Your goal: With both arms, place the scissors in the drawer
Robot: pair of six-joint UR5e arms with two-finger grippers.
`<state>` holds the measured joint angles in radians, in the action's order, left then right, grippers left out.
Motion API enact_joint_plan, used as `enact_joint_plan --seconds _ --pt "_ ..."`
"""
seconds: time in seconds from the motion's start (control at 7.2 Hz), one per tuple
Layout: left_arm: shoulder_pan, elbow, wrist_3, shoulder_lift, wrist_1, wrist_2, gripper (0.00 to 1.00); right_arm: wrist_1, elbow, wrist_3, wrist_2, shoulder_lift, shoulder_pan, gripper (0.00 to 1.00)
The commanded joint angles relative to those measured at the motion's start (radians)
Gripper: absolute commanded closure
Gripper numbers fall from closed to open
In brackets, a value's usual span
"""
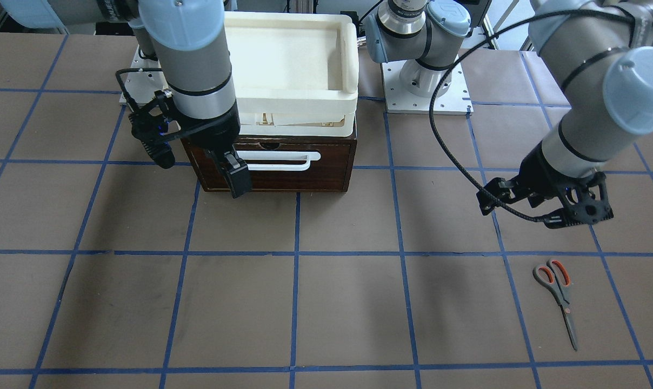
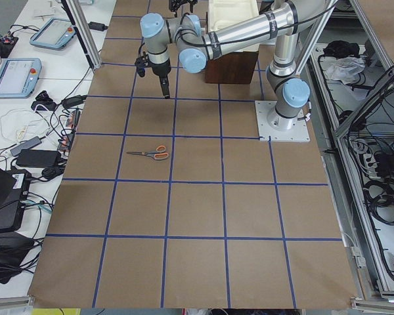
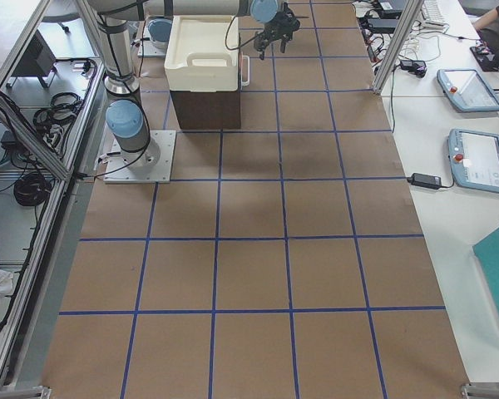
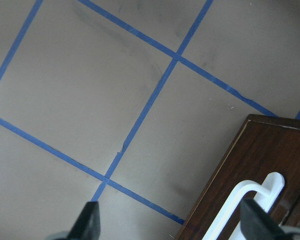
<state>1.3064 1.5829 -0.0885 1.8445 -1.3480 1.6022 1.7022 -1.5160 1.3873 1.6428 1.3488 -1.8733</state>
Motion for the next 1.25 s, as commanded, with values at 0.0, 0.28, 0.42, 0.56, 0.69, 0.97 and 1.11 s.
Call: enact_joint_plan --seconds 0.0,0.28,0.42,0.56,0.69,0.97,1.11 --pt "-0.070 -0.001 -0.075 0.100 0.119 0.008 0.00 -0.001 0.000 0.134 0.006 -0.046 -0.038 0.00" --pt "-0.105 -0.020 -0.080 0.169 0.155 0.007 0.00 -0.010 -0.001 0.200 0.002 -0.062 -0.047 0.00" --pt "-0.120 -0.021 -0.144 0.200 0.177 0.008 0.00 -0.010 -0.003 0.252 -0.001 -0.074 -0.055 0.00" --pt "-0.146 -0.020 -0.233 0.223 0.214 0.008 0.00 -0.007 -0.001 0.268 -0.001 -0.094 -0.064 0.00" --pt "-0.195 -0.017 -0.317 0.252 0.234 0.005 0.00 -0.007 -0.001 0.294 -0.006 -0.103 -0.069 0.00" --pt "-0.220 -0.007 -0.379 0.318 0.352 0.007 0.00 -0.013 -0.003 0.297 -0.008 -0.122 -0.069 0.00" --pt "-0.220 -0.021 -0.381 0.349 0.381 0.005 0.01 -0.016 -0.003 0.297 -0.012 -0.134 -0.069 0.00"
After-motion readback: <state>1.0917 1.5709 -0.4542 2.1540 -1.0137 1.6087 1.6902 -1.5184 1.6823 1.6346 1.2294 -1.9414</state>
